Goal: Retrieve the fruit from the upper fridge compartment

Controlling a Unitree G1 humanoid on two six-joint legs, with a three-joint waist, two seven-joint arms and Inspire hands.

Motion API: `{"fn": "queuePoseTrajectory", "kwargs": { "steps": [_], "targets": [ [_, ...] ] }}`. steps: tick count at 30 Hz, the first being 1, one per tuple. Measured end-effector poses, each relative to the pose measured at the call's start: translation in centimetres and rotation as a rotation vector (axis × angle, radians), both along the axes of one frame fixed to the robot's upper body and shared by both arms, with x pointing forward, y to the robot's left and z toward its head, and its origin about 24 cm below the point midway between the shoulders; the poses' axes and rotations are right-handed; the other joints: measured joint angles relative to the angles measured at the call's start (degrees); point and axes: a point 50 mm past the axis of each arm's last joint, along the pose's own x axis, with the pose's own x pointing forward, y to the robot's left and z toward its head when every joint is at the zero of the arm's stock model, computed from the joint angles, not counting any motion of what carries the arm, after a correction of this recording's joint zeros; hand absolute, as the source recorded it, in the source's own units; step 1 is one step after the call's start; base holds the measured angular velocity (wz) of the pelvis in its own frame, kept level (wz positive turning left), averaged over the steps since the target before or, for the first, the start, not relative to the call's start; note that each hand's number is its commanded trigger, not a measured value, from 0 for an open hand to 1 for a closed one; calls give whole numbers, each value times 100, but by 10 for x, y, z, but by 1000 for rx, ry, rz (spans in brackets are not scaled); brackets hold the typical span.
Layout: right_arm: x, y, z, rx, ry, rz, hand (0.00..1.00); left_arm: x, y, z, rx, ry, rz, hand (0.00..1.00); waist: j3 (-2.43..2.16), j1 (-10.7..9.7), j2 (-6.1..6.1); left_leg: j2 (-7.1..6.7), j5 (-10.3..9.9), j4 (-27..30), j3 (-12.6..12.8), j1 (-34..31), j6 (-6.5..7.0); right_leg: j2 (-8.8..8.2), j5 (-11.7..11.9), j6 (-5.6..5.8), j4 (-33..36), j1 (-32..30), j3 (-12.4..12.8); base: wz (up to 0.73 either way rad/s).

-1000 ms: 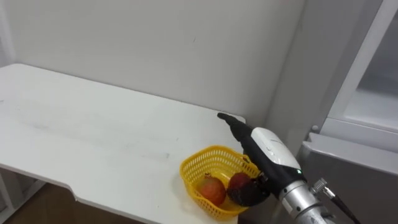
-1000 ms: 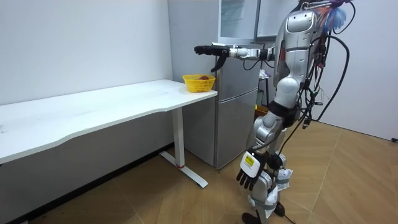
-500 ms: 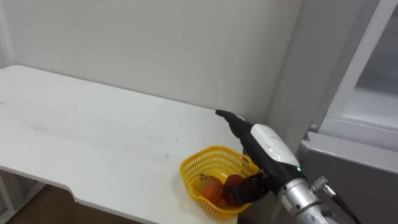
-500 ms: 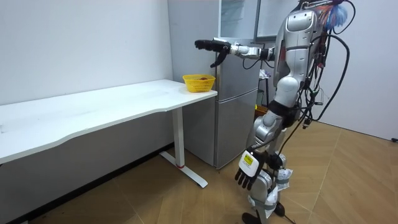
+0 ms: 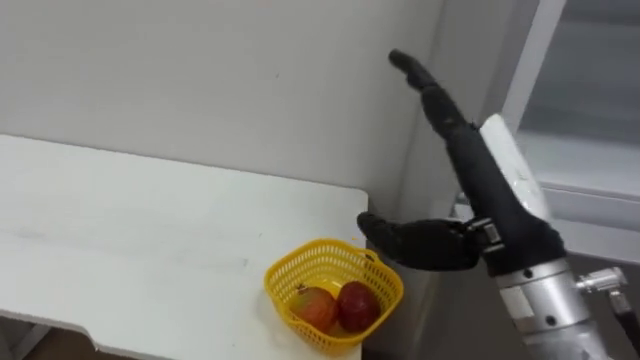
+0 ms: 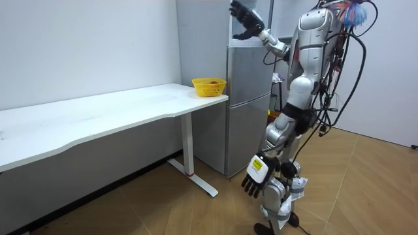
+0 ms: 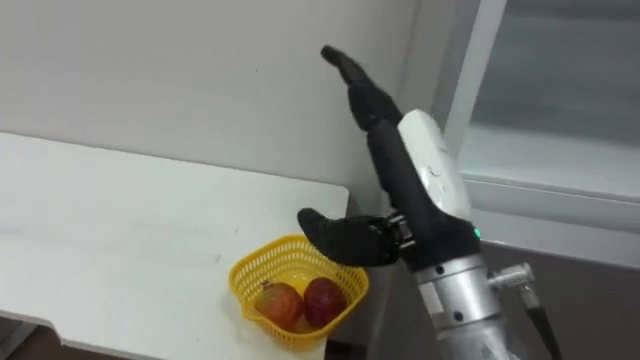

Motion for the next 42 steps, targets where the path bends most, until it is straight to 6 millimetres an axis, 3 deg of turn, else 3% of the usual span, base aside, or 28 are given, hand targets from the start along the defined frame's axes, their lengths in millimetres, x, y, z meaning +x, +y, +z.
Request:
{"fn": "queuePoseTrajectory", "kwargs": {
  "steps": [5,11,16,21,36,42],
  "targets": [
    [-12,-9,8,77,-107,-51,0,-2,-2,-1,12,-15,10,0,-29,-161,82,29,-2,-135,255,169,-3,70,10,-11,3,-4,275,-25],
    [-25,-34,-8,173,-116,-208,0,-17,-8,-4,2,18,33,0,-44,-468,144,76,-9,-207,358,256,-13,99,8,-13,0,7,375,-11],
    [-31,-54,-13,231,-129,-323,0,-24,-15,-5,-12,33,47,0,-14,-582,241,80,-9,-294,562,351,-14,141,10,-14,21,-25,567,-17],
    [-39,-65,-29,300,-90,-404,0,-21,-19,-6,-6,24,42,0,-13,-772,239,82,-10,-320,606,336,-16,145,8,-18,5,-100,579,-7],
    [-39,-80,-70,432,124,-455,0,-19,-22,-7,4,30,-9,0,-35,-777,197,90,-12,-267,699,242,-19,181,16,-25,12,-224,672,-3],
    [-31,-80,-98,406,290,-467,0,-19,-22,-7,11,34,-8,0,-32,-780,177,95,-12,-261,702,259,-20,171,14,-27,10,-183,676,0]
  ]
}}
